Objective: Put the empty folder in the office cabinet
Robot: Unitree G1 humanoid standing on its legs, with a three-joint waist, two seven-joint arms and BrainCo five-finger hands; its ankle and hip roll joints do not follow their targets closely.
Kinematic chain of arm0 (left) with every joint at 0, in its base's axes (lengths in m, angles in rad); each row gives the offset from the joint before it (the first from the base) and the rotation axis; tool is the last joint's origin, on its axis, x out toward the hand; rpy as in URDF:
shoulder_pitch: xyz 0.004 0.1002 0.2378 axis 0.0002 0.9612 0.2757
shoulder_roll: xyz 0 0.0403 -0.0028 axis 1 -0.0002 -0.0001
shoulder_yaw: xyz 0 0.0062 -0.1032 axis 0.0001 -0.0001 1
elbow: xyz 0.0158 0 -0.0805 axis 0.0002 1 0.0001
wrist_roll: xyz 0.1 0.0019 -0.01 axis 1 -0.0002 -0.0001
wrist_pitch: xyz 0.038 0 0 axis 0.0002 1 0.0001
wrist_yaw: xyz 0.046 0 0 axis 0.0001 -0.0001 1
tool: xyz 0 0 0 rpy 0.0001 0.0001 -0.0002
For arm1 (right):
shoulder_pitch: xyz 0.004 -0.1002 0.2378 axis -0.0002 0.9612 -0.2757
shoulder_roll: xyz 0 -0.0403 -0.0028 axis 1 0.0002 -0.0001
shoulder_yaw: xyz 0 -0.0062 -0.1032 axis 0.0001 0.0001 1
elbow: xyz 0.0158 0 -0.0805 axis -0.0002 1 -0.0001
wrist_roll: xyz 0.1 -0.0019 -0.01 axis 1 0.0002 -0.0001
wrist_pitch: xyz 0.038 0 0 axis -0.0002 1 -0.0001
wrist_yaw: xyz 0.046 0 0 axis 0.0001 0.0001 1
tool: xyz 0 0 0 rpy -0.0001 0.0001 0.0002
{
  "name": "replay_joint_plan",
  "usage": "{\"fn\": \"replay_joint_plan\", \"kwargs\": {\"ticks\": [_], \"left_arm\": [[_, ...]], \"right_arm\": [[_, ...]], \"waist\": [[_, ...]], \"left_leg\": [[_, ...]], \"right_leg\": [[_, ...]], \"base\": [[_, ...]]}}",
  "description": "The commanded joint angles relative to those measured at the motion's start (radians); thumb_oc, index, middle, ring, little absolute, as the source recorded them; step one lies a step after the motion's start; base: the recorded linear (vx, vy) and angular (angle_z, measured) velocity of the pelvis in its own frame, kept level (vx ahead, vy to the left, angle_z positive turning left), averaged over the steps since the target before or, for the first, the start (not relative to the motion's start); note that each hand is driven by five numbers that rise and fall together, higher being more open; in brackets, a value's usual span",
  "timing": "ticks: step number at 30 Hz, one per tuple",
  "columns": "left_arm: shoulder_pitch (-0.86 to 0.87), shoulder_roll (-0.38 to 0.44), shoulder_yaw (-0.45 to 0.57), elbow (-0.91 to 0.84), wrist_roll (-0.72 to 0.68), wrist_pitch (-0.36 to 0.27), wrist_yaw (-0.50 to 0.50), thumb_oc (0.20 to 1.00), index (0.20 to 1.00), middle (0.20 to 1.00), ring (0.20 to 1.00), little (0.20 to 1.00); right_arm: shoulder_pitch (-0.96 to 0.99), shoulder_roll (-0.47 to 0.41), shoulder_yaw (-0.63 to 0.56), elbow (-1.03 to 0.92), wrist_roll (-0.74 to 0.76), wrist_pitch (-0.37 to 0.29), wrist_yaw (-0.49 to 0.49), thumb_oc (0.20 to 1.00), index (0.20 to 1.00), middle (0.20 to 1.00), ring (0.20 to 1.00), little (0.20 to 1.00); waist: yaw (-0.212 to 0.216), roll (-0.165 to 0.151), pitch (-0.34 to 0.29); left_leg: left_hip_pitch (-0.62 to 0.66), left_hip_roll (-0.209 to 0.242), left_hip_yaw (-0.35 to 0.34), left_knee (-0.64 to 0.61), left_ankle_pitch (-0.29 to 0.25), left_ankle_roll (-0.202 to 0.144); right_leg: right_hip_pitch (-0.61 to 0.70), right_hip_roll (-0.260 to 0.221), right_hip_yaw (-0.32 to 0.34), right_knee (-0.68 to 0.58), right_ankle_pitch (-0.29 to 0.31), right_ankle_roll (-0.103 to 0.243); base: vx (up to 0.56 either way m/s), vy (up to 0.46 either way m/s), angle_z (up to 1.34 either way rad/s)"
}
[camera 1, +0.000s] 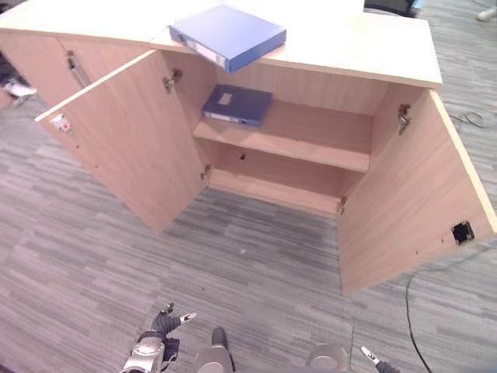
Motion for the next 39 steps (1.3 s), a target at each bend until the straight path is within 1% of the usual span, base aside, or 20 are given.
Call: {"fn": "replay_joint_plan", "kwargs": {"ticks": [1,2,6,7,8,9,11,14,17,19,20,21,23,25,28,30,33,34,36,39], "left_arm": [[0.021,0.04,0.035,-0.035,0.017,-0.017,0.005,1.0,1.0,1.0,1.0,1.0],[0.029,0.039,0.043,-0.031,0.022,-0.016,0.0,1.0,1.0,1.0,1.0,1.0],[0.049,0.03,0.071,-0.026,0.016,-0.01,-0.005,1.0,1.0,1.0,1.0,1.0],[0.052,0.027,0.074,-0.034,0.006,-0.009,-0.003,1.0,1.0,1.0,1.0,1.0],[0.052,0.023,0.08,-0.033,-0.001,-0.007,-0.002,1.0,1.0,1.0,1.0,1.0],[0.055,0.02,0.081,-0.032,-0.001,-0.005,-0.003,1.0,1.0,1.0,1.0,1.0],[0.058,0.004,0.073,-0.022,0.014,-0.005,-0.01,1.0,1.0,1.0,1.0,1.0],[0.075,-0.027,0.089,-0.008,0.008,-0.017,-0.008,1.0,1.0,1.0,1.0,1.0],[0.085,-0.039,0.096,-0.005,-0.005,-0.019,-0.009,1.0,1.0,1.0,1.0,1.0],[0.092,-0.047,0.094,-0.017,-0.009,-0.024,-0.011,1.0,1.0,1.0,1.0,1.0],[0.091,-0.048,0.092,-0.025,-0.021,-0.028,-0.008,1.0,1.0,1.0,1.0,1.0],[0.089,-0.052,0.099,-0.025,-0.033,-0.03,0.001,1.0,1.0,1.0,1.0,1.0],[0.084,-0.058,0.101,-0.024,-0.054,-0.034,0.014,1.0,1.0,1.0,1.0,1.0],[0.082,-0.063,0.1,-0.02,-0.063,-0.036,0.022,1.0,1.0,1.0,1.0,1.0],[0.077,-0.056,0.101,-0.013,-0.061,-0.034,0.024,1.0,1.0,1.0,1.0,1.0],[0.07,-0.043,0.109,-0.014,-0.066,-0.033,0.03,1.0,1.0,1.0,1.0,1.0],[0.064,-0.027,0.117,-0.004,-0.071,-0.034,0.035,1.0,1.0,1.0,1.0,1.0],[0.064,-0.027,0.117,-0.004,-0.071,-0.034,0.035,1.0,1.0,1.0,1.0,1.0],[0.058,-0.013,0.134,0.013,-0.079,-0.035,0.042,1.0,1.0,1.0,1.0,1.0],[0.062,-0.01,0.14,0.032,-0.081,-0.036,0.042,1.0,1.0,1.0,1.0,1.0]], "right_arm": [[-0.007,-0.022,0.018,-0.018,0.011,-0.002,-0.005,1.0,1.0,1.0,1.0,1.0],[-0.007,-0.02,0.025,-0.017,0.001,-0.002,-0.002,1.0,1.0,1.0,1.0,1.0],[-0.014,-0.009,0.055,-0.025,0.0,-0.013,0.004,1.0,1.0,1.0,1.0,1.0],[-0.019,-0.009,0.059,-0.024,0.007,-0.017,0.003,1.0,1.0,1.0,1.0,1.0],[-0.025,-0.008,0.062,-0.023,0.009,-0.019,0.001,1.0,1.0,1.0,1.0,1.0],[-0.025,-0.007,0.064,-0.021,0.008,-0.02,-0.001,1.0,1.0,1.0,1.0,1.0],[-0.022,-0.007,0.068,-0.011,0.009,-0.019,-0.001,1.0,1.0,1.0,1.0,1.0],[-0.015,-0.025,0.082,-0.007,-0.001,-0.021,-0.002,1.0,1.0,1.0,1.0,1.0],[-0.021,-0.033,0.089,-0.006,-0.012,-0.019,-0.004,1.0,1.0,1.0,1.0,1.0],[-0.024,-0.039,0.097,-0.012,-0.01,-0.019,0.0,1.0,1.0,1.0,1.0,1.0],[-0.027,-0.047,0.112,-0.022,-0.012,-0.022,0.002,1.0,1.0,1.0,1.0,1.0],[-0.031,-0.055,0.119,-0.028,-0.017,-0.022,0.003,1.0,1.0,1.0,1.0,1.0],[-0.026,-0.062,0.127,-0.031,-0.019,-0.021,0.001,1.0,1.0,1.0,1.0,1.0],[-0.017,-0.072,0.125,-0.025,-0.024,-0.02,-0.001,1.0,1.0,1.0,1.0,1.0],[-0.012,-0.088,0.12,-0.022,-0.033,-0.021,-0.003,1.0,1.0,1.0,1.0,1.0],[-0.012,-0.101,0.117,-0.019,-0.033,-0.021,-0.003,1.0,1.0,1.0,1.0,1.0],[-0.006,-0.101,0.113,-0.021,-0.029,-0.021,-0.001,1.0,1.0,1.0,1.0,1.0],[-0.006,-0.1,0.113,-0.021,-0.029,-0.021,-0.001,1.0,1.0,1.0,1.0,1.0],[-0.011,-0.098,0.116,-0.029,-0.028,-0.023,0.001,1.0,1.0,1.0,1.0,1.0],[-0.017,-0.094,0.122,-0.029,-0.035,-0.022,0.006,1.0,1.0,1.0,1.0,1.0]], "waist": [[0.031,0.028,0.007],[0.036,0.032,0.007],[0.038,0.034,0.023],[0.037,0.031,0.031],[0.044,0.028,0.038],[0.051,0.028,0.035],[0.053,0.031,0.026],[0.046,0.044,0.006],[0.046,0.057,0.005],[0.043,0.053,0.018],[0.051,0.049,0.044],[0.059,0.047,0.054],[0.063,0.041,0.066],[0.064,0.036,0.071],[0.063,0.027,0.069],[0.074,0.031,0.069],[0.085,0.034,0.075],[0.086,0.034,0.076],[0.101,0.033,0.074],[0.106,0.035,0.064]], "left_leg": [[0.034,0.06,0.028,-0.058,0.043,-0.029],[0.043,0.047,0.047,-0.069,0.042,-0.017],[0.074,-0.011,0.104,-0.091,0.041,0.02],[0.082,-0.029,0.119,-0.095,0.038,0.024],[0.091,-0.04,0.142,-0.093,0.031,0.022],[0.105,-0.047,0.146,-0.089,0.01,0.015],[0.108,-0.043,0.175,-0.073,0.005,0.007],[0.103,-0.029,0.233,-0.074,0.024,-0.016],[0.093,-0.011,0.252,-0.042,0.029,-0.031],[0.037,0.052,0.261,0.098,0.043,-0.07],[-0.017,0.101,0.237,0.227,0.123,-0.098],[-0.035,0.099,0.178,0.262,0.147,-0.11],[-0.06,0.089,0.079,0.273,0.142,-0.107],[-0.059,0.111,0.012,0.229,0.13,-0.097],[-0.039,0.18,-0.037,0.103,0.149,-0.095],[-0.037,0.242,-0.097,-0.029,0.23,-0.111],[-0.056,0.294,-0.13,-0.097,0.298,-0.133],[-0.054,0.294,-0.129,-0.099,0.3,-0.133],[-0.066,0.333,-0.161,-0.121,0.325,-0.155],[-0.061,0.349,-0.152,-0.125,0.324,-0.166]], "right_leg": [[0.05,-0.052,-0.261,0.065,-0.123,0.022],[0.058,-0.038,-0.315,0.067,-0.147,0.017],[0.04,0.158,-0.347,0.06,-0.275,0.005],[0.029,0.2,-0.367,0.05,-0.289,0.003],[0.023,0.218,-0.41,0.035,-0.305,0.006],[0.031,0.211,-0.453,0.018,-0.334,0.004],[0.063,0.199,-0.519,-0.043,-0.388,-0.055],[0.128,0.241,-0.485,-0.193,-0.392,-0.082],[0.136,0.25,-0.457,-0.223,-0.391,-0.093],[0.166,0.255,-0.415,-0.27,-0.404,-0.11],[0.167,0.267,-0.402,-0.276,-0.4,-0.146],[0.169,0.271,-0.384,-0.275,-0.404,-0.153],[0.172,0.272,-0.354,-0.265,-0.414,-0.158],[0.175,0.265,-0.336,-0.252,-0.423,-0.153],[0.174,0.251,-0.328,-0.232,-0.439,-0.132],[0.151,0.244,-0.297,-0.173,-0.46,-0.119],[0.151,0.24,-0.274,-0.111,-0.496,-0.111],[0.15,0.239,-0.273,-0.108,-0.498,-0.111],[0.14,0.226,-0.245,-0.035,-0.53,-0.09],[0.14,0.218,-0.253,-0.02,-0.54,-0.076]], "base": [[0.0,0.455,-1.12],[-0.02,0.435,-1.25],[-0.06,0.304,-0.54],[-0.1,0.212,-0.7],[-0.01,0.189,-0.66],[0.01,0.124,-0.49],[-0.02,0.025,-0.25],[-0.05,-0.053,-0.34],[-0.01,-0.03,-0.72],[-0.03,-0.117,-0.65],[-0.07,-0.1,-0.5],[-0.08,-0.066,-0.64],[0.01,0.021,-0.58],[0.04,0.069,-0.45],[0.11,0.131,-0.05],[0.19,0.245,0.07],[0.15,0.169,0.15],[0.16,0.213,0.04],[0.2,0.312,-0.19],[0.11,0.261,-0.08]]}}
